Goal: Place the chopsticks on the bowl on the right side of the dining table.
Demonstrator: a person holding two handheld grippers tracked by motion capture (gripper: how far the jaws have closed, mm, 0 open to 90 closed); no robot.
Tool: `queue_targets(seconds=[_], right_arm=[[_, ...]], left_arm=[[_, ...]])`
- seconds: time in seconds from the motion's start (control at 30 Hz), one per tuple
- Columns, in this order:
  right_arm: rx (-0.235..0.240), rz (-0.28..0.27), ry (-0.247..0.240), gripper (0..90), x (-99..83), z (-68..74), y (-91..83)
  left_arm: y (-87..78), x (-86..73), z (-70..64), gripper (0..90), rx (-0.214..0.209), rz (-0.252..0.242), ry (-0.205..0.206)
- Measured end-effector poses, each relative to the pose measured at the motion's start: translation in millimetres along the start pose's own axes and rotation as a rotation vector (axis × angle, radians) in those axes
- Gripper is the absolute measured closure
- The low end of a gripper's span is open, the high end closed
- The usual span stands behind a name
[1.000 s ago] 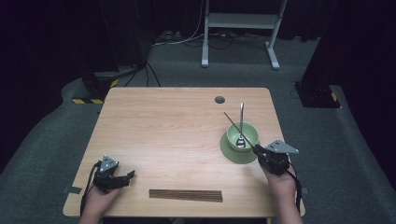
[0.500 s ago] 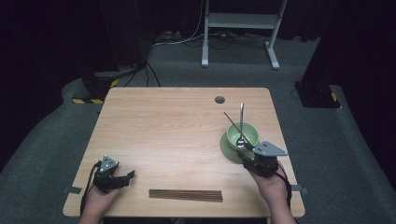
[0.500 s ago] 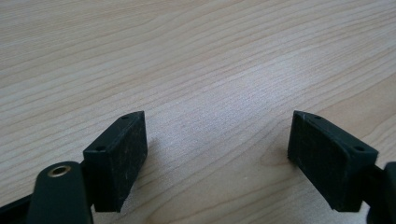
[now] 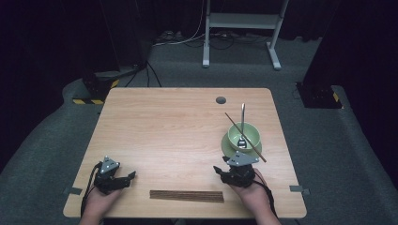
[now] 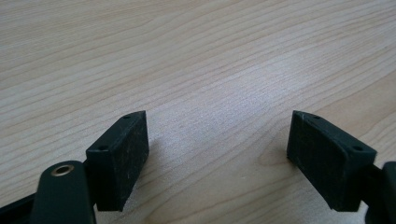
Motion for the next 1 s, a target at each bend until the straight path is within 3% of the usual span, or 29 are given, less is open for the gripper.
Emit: queue_targets(seconds=[0.3, 1.0], right_arm=[[0.091, 0.023, -0.044, 45.9, 4.1, 31.0, 21.1], [0.246, 0.026, -0.091, 50.4, 12.0, 68.8, 37.1]], left_arm=[[0.0, 0.0, 0.0, 20.9, -0.002, 0.002, -0.002], [-0.1, -0.1, 0.0, 20.9, 0.002, 0.0, -0.003]])
Point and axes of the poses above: each handheld gripper's, and its own axes: y roughly forward along the jaws, x roughly out of its top, z roughly to its left, the point moved 6 cm from there along y, roughly forward along the jaws, and after that the axes turned 15 degrees about -y, right-handed, at the moved point
